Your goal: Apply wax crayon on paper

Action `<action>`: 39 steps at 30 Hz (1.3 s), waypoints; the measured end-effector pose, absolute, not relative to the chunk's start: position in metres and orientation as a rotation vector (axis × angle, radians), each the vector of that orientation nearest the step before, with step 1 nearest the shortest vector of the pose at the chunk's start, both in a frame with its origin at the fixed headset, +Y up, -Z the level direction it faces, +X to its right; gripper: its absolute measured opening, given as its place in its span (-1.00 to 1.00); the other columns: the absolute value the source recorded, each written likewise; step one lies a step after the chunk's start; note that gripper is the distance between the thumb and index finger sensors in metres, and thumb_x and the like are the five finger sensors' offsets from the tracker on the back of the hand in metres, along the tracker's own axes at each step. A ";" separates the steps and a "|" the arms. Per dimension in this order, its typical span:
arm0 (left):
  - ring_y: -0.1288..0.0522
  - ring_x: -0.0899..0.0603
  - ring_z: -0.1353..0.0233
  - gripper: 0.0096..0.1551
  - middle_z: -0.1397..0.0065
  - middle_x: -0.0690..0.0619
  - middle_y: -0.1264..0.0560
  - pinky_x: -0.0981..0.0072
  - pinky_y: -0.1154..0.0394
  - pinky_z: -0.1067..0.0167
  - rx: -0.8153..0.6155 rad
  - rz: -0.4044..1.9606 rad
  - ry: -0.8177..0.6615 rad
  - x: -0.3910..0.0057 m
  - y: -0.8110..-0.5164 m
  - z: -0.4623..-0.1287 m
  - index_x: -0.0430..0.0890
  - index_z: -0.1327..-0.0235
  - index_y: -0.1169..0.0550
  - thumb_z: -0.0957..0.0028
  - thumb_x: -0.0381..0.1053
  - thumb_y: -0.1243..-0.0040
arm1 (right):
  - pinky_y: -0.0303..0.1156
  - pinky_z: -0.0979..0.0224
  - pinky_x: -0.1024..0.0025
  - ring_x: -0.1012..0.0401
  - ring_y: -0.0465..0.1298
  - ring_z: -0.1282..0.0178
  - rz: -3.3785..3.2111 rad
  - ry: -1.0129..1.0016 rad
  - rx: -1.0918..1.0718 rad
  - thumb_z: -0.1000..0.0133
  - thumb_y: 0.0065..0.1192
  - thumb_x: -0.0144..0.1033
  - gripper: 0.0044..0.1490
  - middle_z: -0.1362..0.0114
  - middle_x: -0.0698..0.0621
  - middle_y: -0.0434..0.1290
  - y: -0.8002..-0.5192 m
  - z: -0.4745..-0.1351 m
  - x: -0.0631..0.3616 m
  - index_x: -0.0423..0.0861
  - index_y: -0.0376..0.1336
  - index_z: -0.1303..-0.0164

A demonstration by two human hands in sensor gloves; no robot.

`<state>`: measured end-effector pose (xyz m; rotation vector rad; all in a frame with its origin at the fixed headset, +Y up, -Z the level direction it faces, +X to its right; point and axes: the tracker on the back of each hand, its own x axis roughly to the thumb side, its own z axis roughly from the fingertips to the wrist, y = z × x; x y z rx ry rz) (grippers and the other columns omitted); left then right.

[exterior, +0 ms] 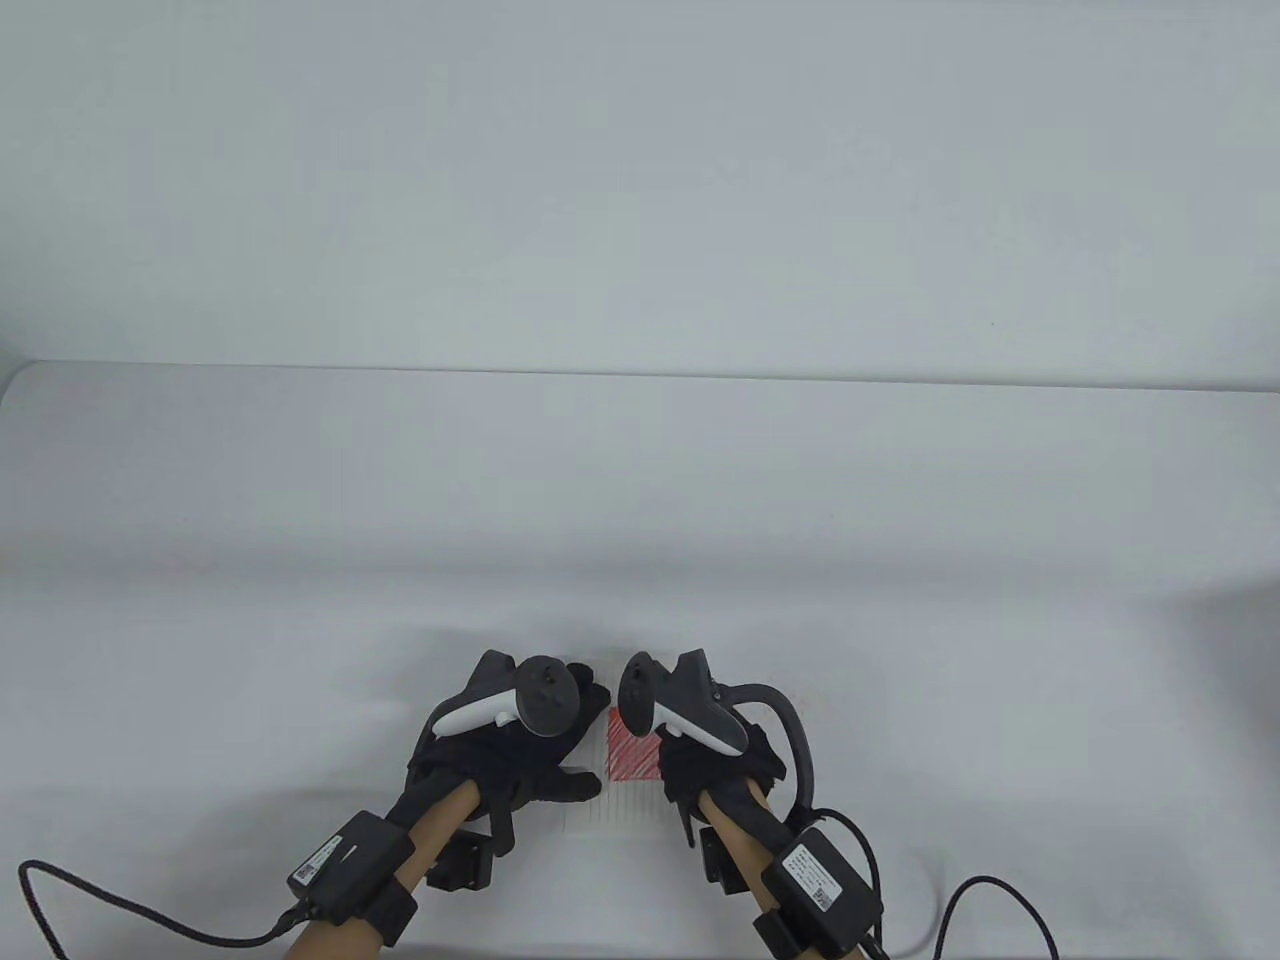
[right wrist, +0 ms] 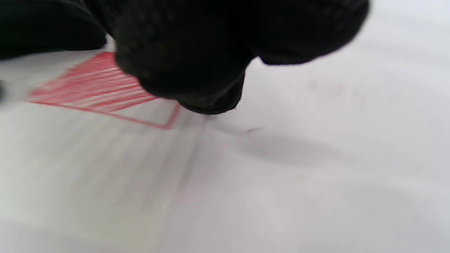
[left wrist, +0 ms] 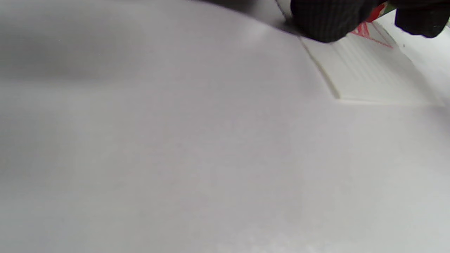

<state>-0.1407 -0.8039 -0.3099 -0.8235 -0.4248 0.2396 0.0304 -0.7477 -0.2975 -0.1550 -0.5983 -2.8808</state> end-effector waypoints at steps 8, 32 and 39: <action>0.74 -0.02 -0.57 0.10 -0.58 0.32 0.65 -0.15 0.74 -0.37 -0.822 0.238 -0.425 -0.141 -0.804 -0.310 0.30 -0.48 0.48 -0.14 0.36 0.06 | 0.59 0.36 0.48 0.38 0.62 0.48 -2.884 -0.602 -0.113 -0.12 0.32 -0.25 -0.52 0.06 -0.07 0.64 -0.748 -0.297 0.029 -0.16 0.39 -0.20; 0.74 -0.02 -0.57 0.09 -0.58 0.31 0.65 -0.15 0.74 -0.37 -0.823 0.238 -0.425 -0.141 -0.804 -0.310 0.30 -0.48 0.48 -0.14 0.36 0.06 | 0.60 0.35 0.49 0.39 0.62 0.47 -2.937 -0.894 -0.211 -0.14 0.30 -0.25 -0.52 0.07 -0.07 0.64 -0.750 -0.293 0.025 -0.17 0.39 -0.21; 0.74 -0.02 -0.57 0.10 -0.58 0.31 0.65 -0.15 0.74 -0.37 -0.823 0.238 -0.425 -0.141 -0.804 -0.310 0.30 -0.48 0.48 -0.14 0.36 0.06 | 0.60 0.37 0.51 0.41 0.62 0.49 -2.865 -0.683 -0.166 -0.13 0.29 -0.24 -0.52 0.08 -0.06 0.65 -0.748 -0.295 0.026 -0.16 0.39 -0.21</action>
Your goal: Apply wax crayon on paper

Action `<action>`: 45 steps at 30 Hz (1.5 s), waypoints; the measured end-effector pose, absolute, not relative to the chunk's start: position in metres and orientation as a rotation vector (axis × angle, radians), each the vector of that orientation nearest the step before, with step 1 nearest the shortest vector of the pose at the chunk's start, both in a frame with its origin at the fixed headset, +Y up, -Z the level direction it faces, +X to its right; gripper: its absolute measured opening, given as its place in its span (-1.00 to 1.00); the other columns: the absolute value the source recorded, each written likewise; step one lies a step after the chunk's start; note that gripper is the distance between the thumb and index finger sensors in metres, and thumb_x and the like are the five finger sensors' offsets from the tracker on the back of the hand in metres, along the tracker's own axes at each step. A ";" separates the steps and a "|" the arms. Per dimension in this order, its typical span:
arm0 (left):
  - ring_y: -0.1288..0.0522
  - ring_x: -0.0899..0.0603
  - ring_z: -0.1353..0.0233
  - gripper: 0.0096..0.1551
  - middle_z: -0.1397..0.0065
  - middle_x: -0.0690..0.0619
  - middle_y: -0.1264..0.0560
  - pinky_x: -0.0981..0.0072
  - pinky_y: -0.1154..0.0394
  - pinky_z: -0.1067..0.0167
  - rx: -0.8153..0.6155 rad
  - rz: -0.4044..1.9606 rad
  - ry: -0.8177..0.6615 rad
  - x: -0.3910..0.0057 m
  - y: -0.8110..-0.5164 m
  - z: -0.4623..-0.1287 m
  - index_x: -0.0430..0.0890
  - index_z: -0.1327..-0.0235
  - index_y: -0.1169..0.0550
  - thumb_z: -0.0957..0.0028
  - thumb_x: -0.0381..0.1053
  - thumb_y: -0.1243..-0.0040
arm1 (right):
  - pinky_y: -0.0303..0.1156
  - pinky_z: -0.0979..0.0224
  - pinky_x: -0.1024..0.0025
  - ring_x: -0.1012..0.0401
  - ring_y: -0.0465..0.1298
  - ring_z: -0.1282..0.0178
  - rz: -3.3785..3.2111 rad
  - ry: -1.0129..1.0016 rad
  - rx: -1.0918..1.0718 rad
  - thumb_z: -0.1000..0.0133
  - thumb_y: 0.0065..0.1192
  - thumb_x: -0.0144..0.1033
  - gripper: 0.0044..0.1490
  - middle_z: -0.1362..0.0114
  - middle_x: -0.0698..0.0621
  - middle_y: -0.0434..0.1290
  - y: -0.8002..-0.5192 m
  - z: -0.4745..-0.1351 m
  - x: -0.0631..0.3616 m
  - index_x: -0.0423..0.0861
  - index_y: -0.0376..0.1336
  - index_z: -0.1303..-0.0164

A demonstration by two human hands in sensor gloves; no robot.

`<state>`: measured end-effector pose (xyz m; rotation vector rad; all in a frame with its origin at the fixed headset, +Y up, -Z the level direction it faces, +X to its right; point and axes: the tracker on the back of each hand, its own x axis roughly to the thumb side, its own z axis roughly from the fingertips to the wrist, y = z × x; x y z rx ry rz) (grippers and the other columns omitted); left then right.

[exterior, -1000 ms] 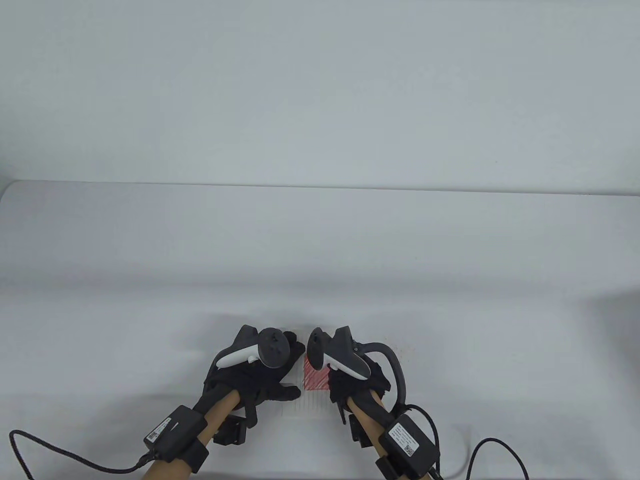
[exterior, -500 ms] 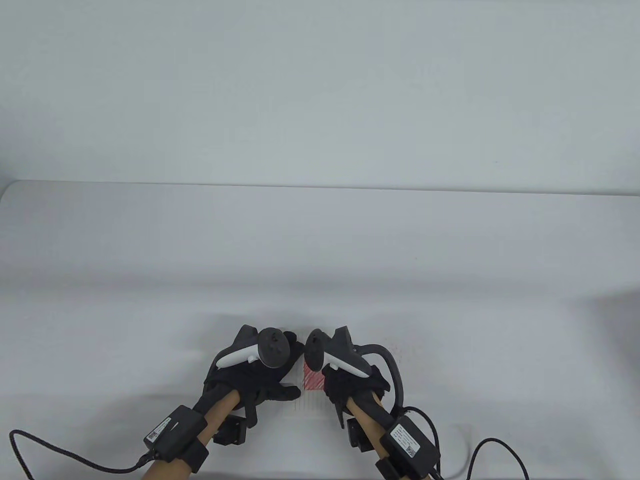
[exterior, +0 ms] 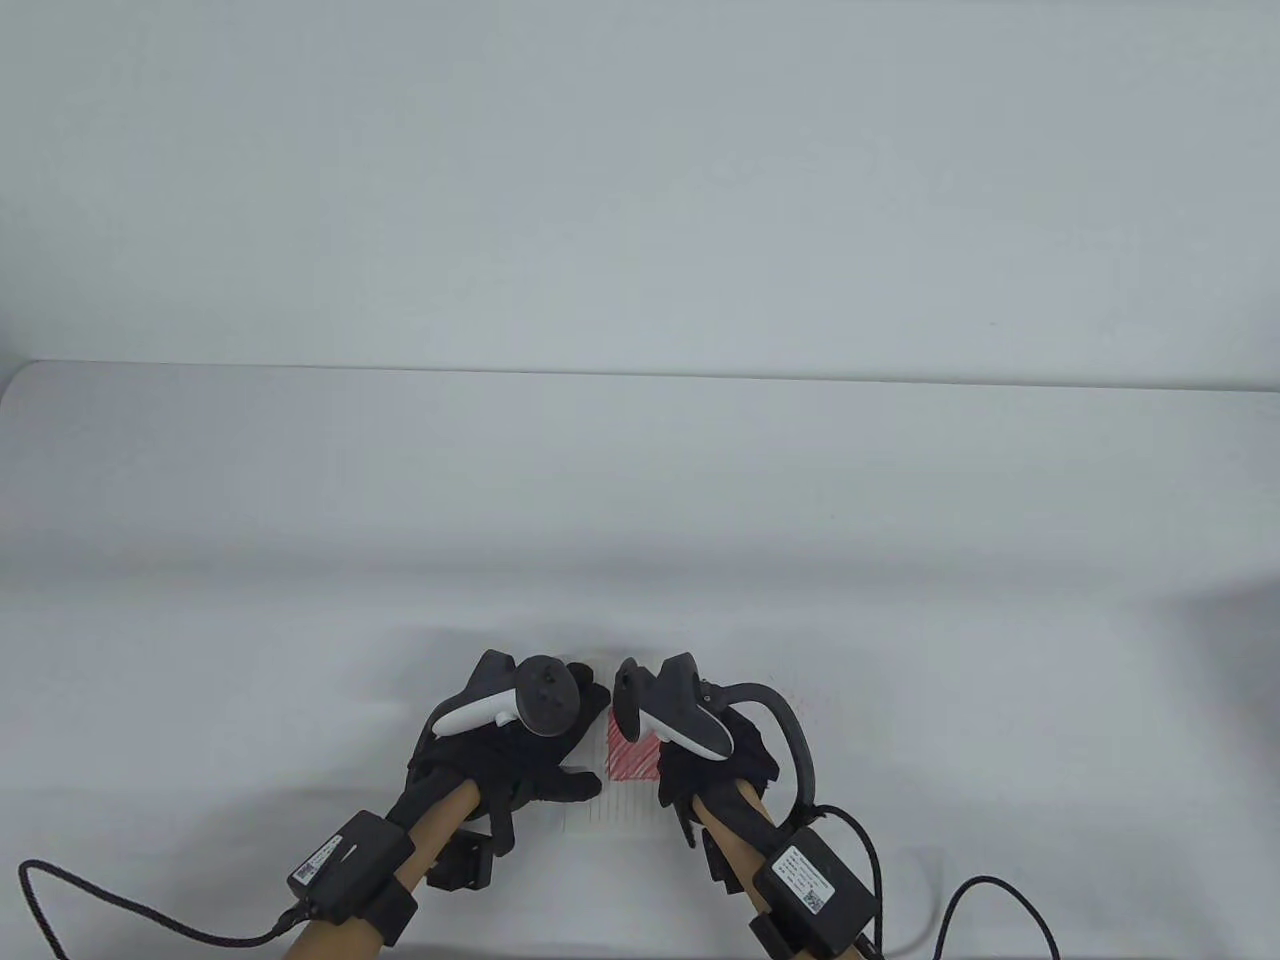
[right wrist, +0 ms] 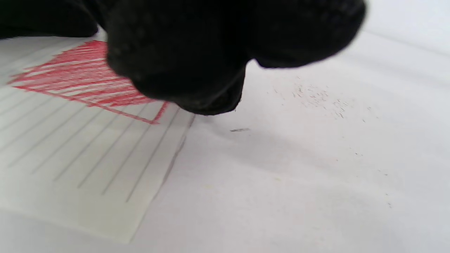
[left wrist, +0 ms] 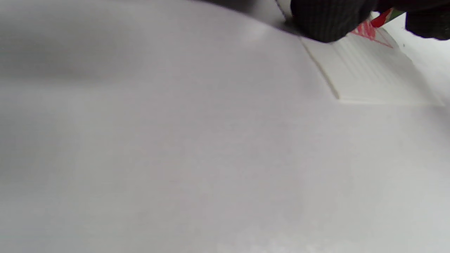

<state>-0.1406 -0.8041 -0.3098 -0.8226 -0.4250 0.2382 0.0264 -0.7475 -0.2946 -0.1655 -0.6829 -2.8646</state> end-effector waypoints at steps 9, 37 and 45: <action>0.74 -0.02 -0.57 0.10 -0.58 0.31 0.65 -0.15 0.74 -0.37 -0.822 0.238 -0.425 -0.141 -0.804 -0.310 0.30 -0.48 0.48 -0.14 0.36 0.06 | 0.60 0.46 0.53 0.43 0.61 0.60 -2.875 -0.736 -0.116 -0.14 0.27 -0.24 -0.51 0.17 -0.08 0.67 -0.749 -0.296 0.027 -0.22 0.40 -0.19; 0.74 -0.02 -0.57 0.10 -0.58 0.31 0.65 -0.16 0.74 -0.37 -0.822 0.236 -0.425 -0.140 -0.804 -0.310 0.30 -0.48 0.48 -0.14 0.36 0.06 | 0.60 0.46 0.53 0.43 0.62 0.59 -2.859 -0.887 -0.133 -0.15 0.24 -0.25 -0.50 0.19 -0.08 0.67 -0.750 -0.293 0.023 -0.26 0.39 -0.18; 0.74 -0.02 -0.57 0.10 -0.58 0.31 0.65 -0.16 0.74 -0.37 -0.822 0.235 -0.425 -0.140 -0.804 -0.310 0.30 -0.48 0.48 -0.14 0.36 0.06 | 0.60 0.46 0.53 0.43 0.62 0.59 -2.835 -0.825 -0.069 -0.15 0.24 -0.25 -0.51 0.18 -0.08 0.67 -0.750 -0.295 0.027 -0.25 0.39 -0.18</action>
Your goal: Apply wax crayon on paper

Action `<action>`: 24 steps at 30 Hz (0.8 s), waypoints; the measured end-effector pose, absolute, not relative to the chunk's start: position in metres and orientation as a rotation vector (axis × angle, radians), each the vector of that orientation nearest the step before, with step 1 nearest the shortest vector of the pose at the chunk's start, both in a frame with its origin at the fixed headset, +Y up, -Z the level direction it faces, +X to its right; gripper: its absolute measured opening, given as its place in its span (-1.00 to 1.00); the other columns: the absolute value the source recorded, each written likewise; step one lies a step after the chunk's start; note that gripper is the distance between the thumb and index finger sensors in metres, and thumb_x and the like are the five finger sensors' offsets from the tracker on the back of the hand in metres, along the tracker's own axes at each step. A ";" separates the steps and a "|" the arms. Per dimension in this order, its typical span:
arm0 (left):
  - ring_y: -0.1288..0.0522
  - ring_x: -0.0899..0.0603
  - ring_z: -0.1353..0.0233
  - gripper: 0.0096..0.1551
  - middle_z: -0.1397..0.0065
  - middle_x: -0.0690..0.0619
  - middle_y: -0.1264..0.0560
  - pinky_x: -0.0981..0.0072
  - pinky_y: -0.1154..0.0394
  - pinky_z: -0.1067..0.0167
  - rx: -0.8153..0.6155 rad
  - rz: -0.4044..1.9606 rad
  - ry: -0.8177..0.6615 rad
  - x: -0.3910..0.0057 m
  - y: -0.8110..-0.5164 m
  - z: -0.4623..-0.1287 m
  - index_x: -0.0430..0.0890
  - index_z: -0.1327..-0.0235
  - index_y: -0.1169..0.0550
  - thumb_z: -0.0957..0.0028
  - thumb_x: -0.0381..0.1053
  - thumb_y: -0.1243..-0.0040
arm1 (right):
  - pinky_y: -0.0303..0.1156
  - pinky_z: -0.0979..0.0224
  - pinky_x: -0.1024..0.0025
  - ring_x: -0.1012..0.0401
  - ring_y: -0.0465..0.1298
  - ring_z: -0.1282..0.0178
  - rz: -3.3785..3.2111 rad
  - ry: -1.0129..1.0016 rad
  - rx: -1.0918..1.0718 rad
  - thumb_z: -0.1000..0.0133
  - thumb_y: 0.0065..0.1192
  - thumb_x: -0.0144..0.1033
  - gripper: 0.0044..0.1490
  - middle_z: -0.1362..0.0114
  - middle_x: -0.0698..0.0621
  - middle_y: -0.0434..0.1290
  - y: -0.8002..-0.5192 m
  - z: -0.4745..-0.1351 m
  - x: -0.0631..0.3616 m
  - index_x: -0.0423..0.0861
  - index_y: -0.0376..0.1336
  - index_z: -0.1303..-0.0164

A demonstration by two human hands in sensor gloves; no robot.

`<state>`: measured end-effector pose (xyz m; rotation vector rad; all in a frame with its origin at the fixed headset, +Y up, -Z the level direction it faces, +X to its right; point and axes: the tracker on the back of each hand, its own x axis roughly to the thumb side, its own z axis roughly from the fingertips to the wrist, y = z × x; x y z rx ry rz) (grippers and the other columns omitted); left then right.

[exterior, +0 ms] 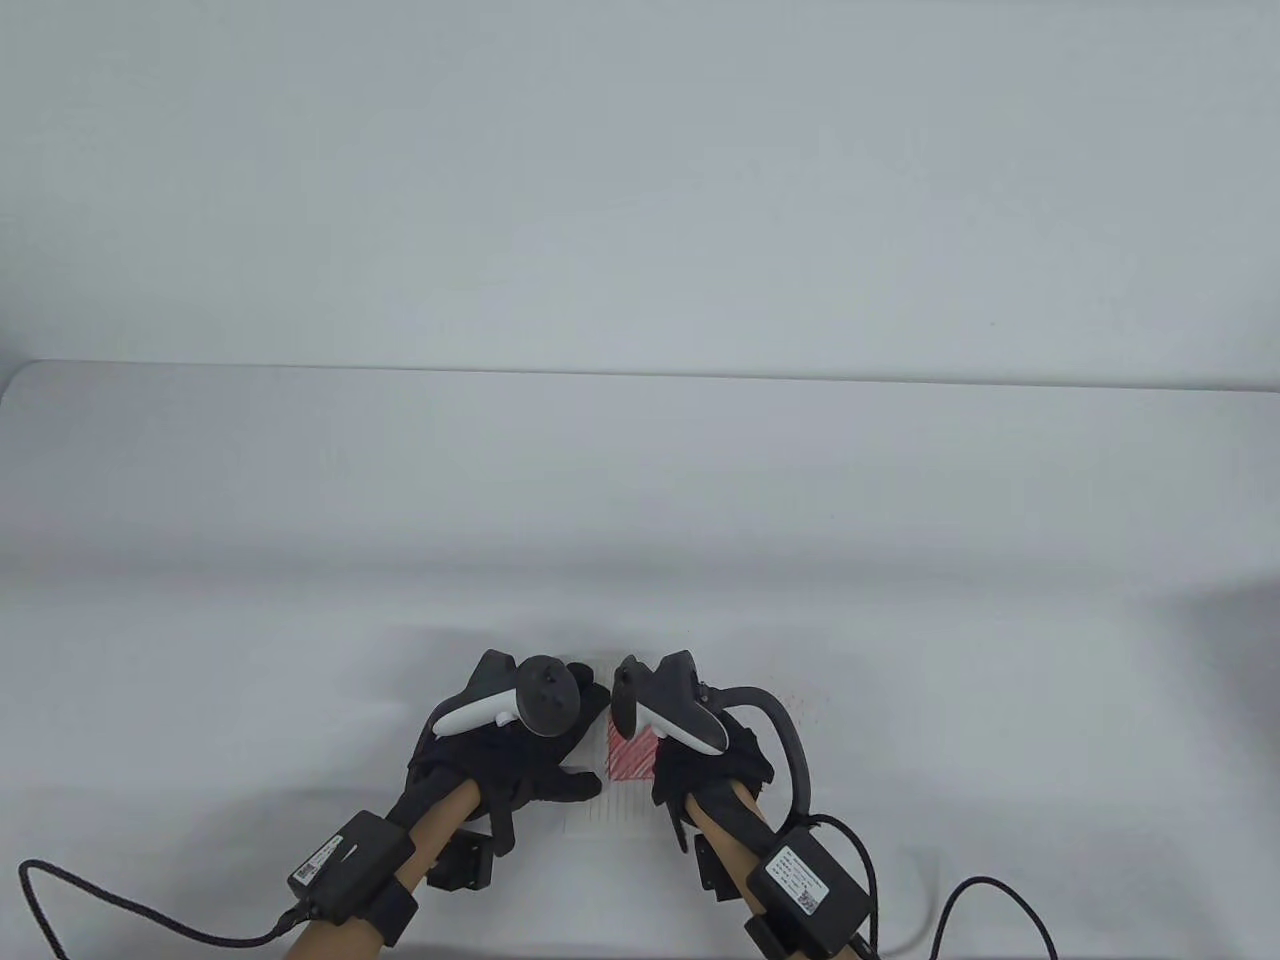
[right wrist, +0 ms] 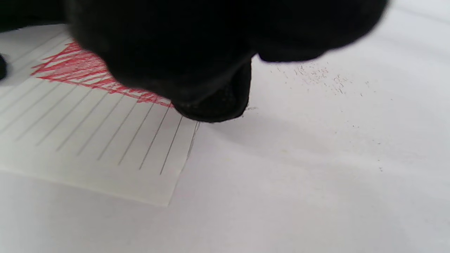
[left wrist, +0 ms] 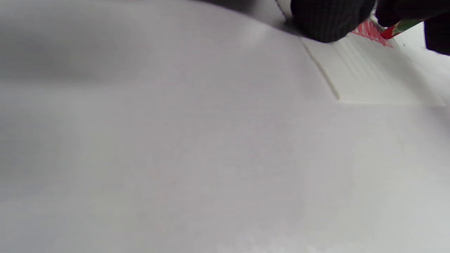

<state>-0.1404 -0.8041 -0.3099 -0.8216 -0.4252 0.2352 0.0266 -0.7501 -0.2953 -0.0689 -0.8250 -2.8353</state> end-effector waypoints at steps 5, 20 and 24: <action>0.74 -0.02 -0.57 0.10 -0.58 0.31 0.65 -0.16 0.74 -0.38 -0.822 0.232 -0.425 -0.140 -0.804 -0.310 0.30 -0.48 0.48 -0.14 0.36 0.06 | 0.60 0.46 0.51 0.41 0.62 0.59 -2.865 -0.854 -0.009 -0.15 0.25 -0.26 -0.51 0.19 -0.10 0.67 -0.751 -0.296 0.032 -0.26 0.39 -0.18; 0.76 -0.01 -0.56 0.10 -0.57 0.33 0.66 -0.15 0.76 -0.36 -0.834 0.253 -0.428 -0.141 -0.805 -0.310 0.31 -0.47 0.49 -0.14 0.36 0.05 | 0.61 0.38 0.49 0.40 0.64 0.50 -3.055 -0.832 -0.084 -0.16 0.22 -0.23 -0.49 0.10 -0.07 0.65 -0.743 -0.298 0.049 -0.22 0.35 -0.24; 0.77 0.00 -0.54 0.10 -0.55 0.34 0.67 -0.13 0.78 -0.34 -0.847 0.266 -0.429 -0.141 -0.806 -0.310 0.32 -0.46 0.50 -0.14 0.36 0.05 | 0.60 0.32 0.46 0.37 0.63 0.44 -3.167 -0.661 0.052 -0.17 0.20 -0.25 -0.46 -0.06 -0.10 0.59 -0.732 -0.303 0.073 -0.22 0.28 -0.30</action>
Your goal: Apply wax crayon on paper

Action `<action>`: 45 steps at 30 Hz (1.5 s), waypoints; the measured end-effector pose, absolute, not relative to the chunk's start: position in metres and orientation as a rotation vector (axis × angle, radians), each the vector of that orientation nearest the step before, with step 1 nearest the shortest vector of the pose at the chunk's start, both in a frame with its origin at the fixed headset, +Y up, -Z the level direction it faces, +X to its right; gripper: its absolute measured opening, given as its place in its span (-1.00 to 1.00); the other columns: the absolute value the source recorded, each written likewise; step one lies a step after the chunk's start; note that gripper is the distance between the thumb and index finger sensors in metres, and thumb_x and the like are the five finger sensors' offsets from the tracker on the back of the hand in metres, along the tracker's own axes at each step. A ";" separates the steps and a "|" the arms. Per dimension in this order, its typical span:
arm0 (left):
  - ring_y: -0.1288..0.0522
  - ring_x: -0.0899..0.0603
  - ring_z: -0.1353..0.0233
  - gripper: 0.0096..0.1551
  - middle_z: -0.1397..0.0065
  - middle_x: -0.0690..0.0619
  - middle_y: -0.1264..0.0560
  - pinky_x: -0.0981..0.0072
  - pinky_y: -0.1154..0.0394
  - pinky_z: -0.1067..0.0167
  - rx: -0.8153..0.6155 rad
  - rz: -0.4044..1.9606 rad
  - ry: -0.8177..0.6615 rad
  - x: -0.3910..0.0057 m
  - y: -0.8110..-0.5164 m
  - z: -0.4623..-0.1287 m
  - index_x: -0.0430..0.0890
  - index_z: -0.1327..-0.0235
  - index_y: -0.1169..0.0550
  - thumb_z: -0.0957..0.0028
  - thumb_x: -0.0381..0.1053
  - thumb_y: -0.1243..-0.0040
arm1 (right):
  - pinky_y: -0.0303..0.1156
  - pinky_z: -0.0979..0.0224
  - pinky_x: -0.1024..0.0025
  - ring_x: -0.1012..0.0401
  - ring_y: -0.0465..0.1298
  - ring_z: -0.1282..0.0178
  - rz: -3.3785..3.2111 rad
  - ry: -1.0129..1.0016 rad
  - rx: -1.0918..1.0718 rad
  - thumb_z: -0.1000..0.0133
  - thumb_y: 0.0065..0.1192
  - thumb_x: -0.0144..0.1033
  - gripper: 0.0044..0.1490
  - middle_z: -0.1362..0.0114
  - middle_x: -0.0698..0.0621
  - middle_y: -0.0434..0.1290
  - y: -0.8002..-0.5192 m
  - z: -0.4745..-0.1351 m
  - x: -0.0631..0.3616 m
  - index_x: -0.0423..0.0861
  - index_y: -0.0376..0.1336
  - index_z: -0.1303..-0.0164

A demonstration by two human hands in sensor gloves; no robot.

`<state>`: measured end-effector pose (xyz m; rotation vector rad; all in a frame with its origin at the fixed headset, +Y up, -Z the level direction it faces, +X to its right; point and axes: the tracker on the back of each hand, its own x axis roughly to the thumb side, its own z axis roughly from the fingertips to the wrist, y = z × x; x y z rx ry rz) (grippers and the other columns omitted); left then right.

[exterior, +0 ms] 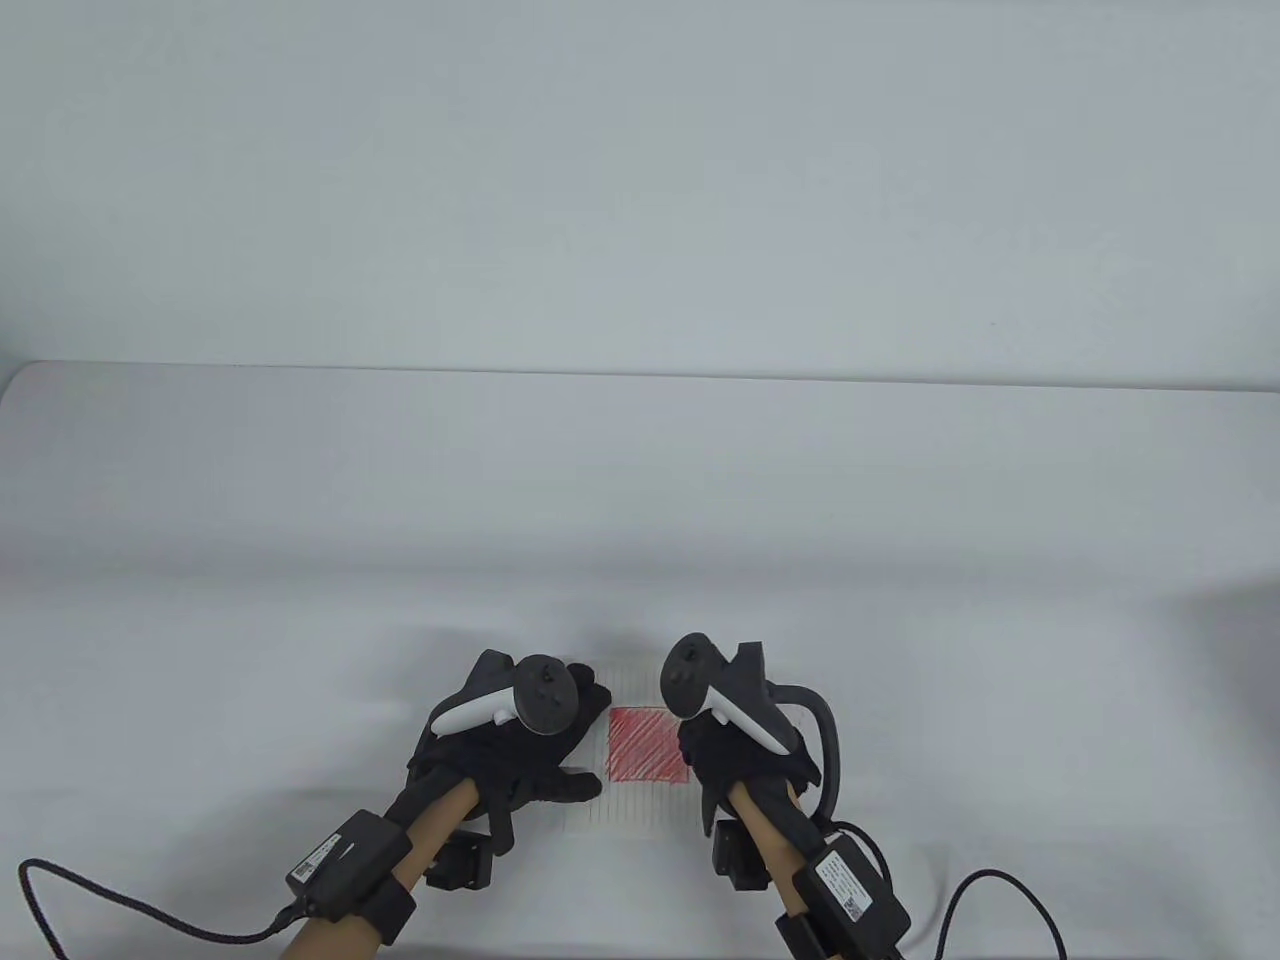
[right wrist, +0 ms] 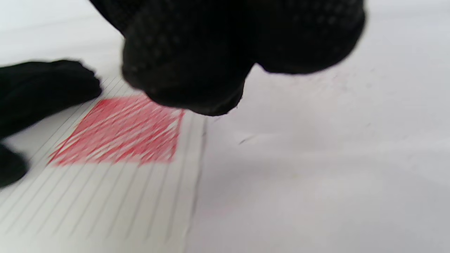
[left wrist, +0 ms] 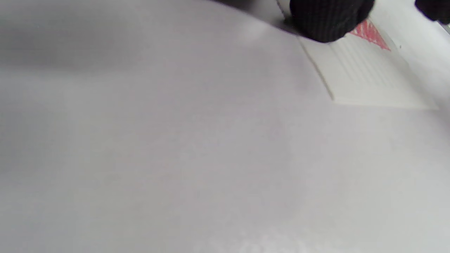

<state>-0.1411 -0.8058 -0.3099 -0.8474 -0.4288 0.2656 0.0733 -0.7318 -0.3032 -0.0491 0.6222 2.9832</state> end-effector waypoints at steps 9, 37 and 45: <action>0.76 0.00 -0.55 0.10 -0.56 0.34 0.67 -0.13 0.77 -0.35 -0.839 0.256 -0.425 -0.142 -0.805 -0.310 0.32 -0.46 0.49 -0.13 0.36 0.05 | 0.59 0.00 0.34 0.27 0.63 0.08 3.227 0.338 -0.400 -0.18 0.17 -0.29 -0.45 -0.29 -0.10 0.45 -0.745 -0.315 0.119 -0.11 0.13 -0.36; 0.74 -0.04 -0.57 0.09 -0.58 0.31 0.65 -0.14 0.75 -0.38 -0.829 0.229 -0.430 -0.140 -0.803 -0.311 0.29 -0.48 0.47 -0.15 0.35 0.05 | 0.50 -0.21 0.19 0.18 0.54 -0.17 3.272 0.667 -0.459 -0.21 0.13 -0.20 -0.45 -0.43 -0.18 0.33 -0.777 -0.321 0.115 -0.08 0.16 -0.38; 0.75 -0.04 -0.58 0.01 -0.60 0.28 0.65 -0.16 0.77 -0.35 -0.577 0.300 -0.442 -0.148 -0.765 -0.310 0.29 -0.54 0.44 -0.21 0.35 0.12 | 0.39 -0.38 0.03 0.07 0.46 -0.37 3.178 0.198 -0.246 -0.20 0.11 -0.14 -0.31 -0.56 -0.19 0.23 -0.730 -0.310 0.105 -0.09 0.09 -0.52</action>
